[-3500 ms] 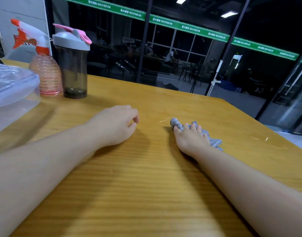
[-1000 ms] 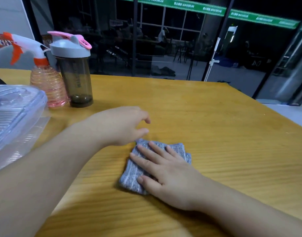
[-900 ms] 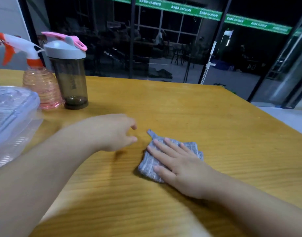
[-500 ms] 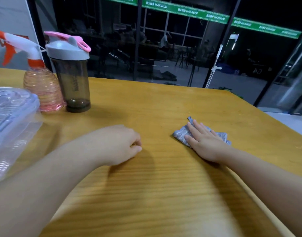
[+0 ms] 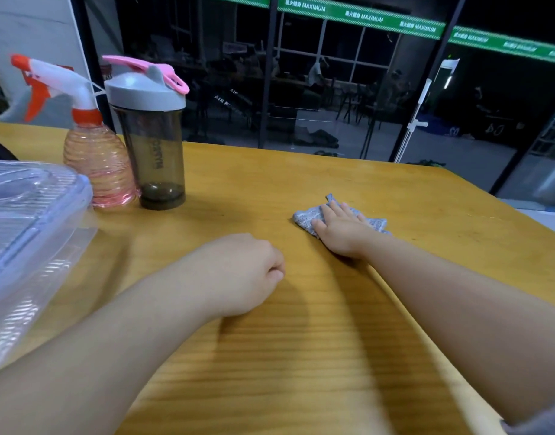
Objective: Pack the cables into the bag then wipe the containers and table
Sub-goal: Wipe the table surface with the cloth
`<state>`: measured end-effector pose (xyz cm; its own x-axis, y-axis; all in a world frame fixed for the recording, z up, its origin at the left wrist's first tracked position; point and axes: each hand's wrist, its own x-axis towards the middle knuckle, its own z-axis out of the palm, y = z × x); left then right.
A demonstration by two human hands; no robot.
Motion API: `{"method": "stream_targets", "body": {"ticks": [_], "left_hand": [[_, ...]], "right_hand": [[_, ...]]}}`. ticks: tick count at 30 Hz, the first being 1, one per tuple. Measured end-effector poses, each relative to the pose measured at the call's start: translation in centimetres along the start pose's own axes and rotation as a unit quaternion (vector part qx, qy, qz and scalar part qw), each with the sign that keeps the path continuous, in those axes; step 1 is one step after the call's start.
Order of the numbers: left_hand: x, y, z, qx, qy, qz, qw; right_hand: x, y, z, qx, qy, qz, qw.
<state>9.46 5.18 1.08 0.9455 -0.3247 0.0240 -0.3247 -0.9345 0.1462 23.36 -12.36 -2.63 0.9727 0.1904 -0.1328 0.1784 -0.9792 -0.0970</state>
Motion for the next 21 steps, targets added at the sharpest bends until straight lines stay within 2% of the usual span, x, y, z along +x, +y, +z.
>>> {"method": "stream_targets", "body": {"ticks": [8,12,15,18,21], "left_hand": [[0.2,-0.7,0.0,-0.028,-0.01,-0.002,1.0],[0.1,-1.3,-0.2,-0.068,-0.027,-0.013,0.997],[0.2,-2.0,-0.1,-0.116,0.046,-0.029,0.992],[0.2,-2.5,-0.1,-0.11,0.133,-0.045,0.984],[0.1,-2.5,-0.2,-0.119,0.153,-0.049,0.98]], "right_hand": [[1.8,-1.9,-0.2,-0.003,0.0,-0.005,1.0],[0.4,-2.1,0.2,0.0,0.0,-0.04,0.999],[-1.9,-2.3,0.5,0.004,-0.009,-0.076,0.997],[-4.6,-2.1,0.8,0.005,-0.015,-0.112,0.994],[-7.4,-1.6,0.8,0.007,-0.028,-0.141,0.99]]}}
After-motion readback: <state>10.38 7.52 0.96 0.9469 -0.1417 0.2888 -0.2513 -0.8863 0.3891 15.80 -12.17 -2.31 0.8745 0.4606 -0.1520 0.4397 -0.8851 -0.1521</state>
